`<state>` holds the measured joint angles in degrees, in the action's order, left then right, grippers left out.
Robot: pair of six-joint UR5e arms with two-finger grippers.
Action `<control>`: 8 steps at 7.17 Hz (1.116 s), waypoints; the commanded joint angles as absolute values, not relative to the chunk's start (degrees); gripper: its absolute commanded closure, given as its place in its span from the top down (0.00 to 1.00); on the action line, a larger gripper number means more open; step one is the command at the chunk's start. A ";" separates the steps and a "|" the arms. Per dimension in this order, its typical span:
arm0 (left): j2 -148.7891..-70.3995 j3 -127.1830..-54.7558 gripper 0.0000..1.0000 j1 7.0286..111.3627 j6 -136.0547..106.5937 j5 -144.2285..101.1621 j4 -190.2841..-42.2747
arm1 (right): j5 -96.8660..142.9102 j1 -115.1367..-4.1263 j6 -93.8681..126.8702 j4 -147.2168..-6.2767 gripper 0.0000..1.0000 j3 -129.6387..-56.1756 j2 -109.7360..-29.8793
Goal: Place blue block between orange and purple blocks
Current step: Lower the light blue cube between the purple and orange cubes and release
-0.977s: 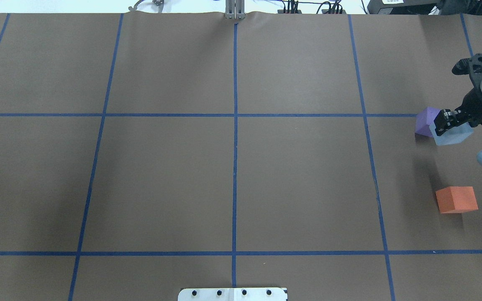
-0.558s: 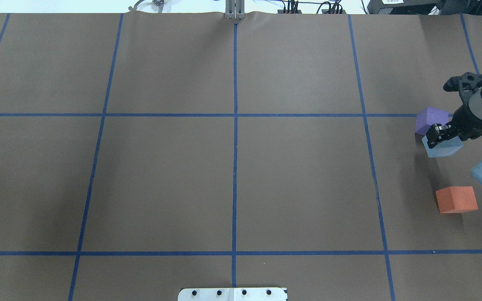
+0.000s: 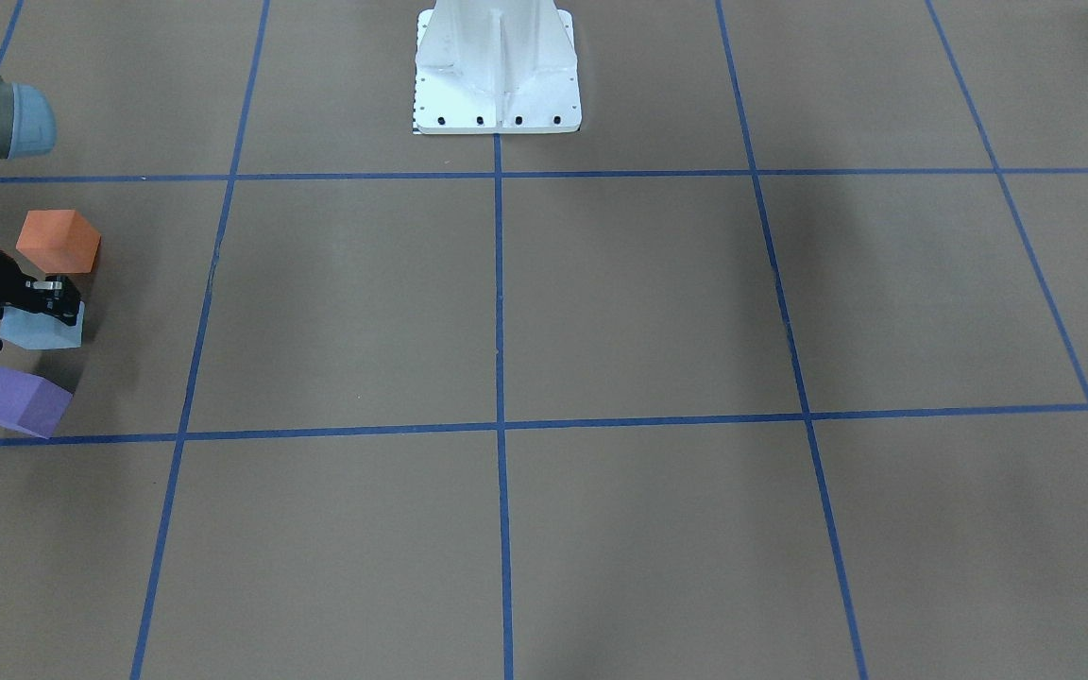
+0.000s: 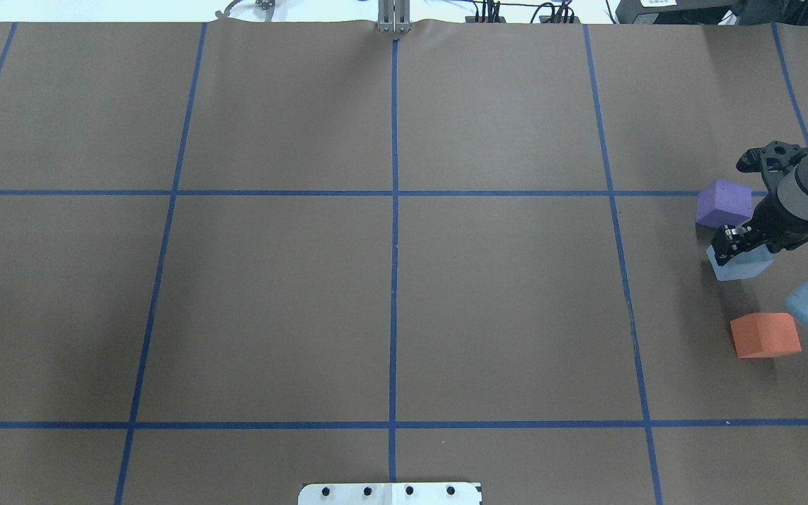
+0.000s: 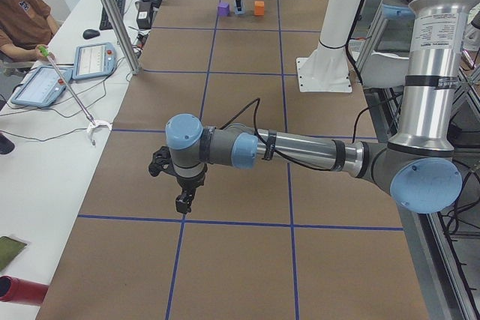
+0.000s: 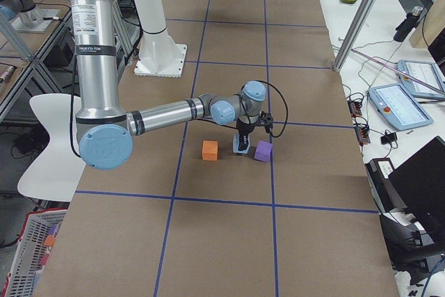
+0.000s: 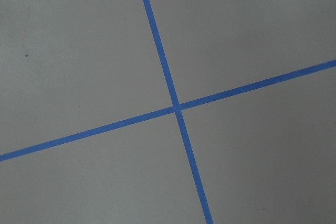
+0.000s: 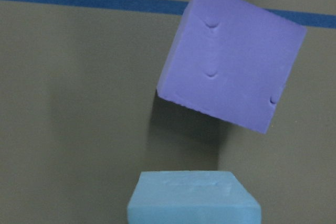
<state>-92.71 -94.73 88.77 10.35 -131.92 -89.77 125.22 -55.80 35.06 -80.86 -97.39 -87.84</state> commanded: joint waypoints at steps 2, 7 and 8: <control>-92.46 -94.75 1.00 88.77 10.37 -131.92 -89.74 | 125.16 -55.55 35.07 -80.86 0.93 -96.24 -87.72; -92.46 -94.83 1.00 88.77 10.37 -131.84 -89.74 | 125.51 -59.48 34.28 -82.08 1.00 -105.95 -90.33; -92.37 -94.83 1.00 88.77 10.46 -131.84 -89.74 | 125.68 -62.29 32.45 -82.52 1.00 -109.39 -92.44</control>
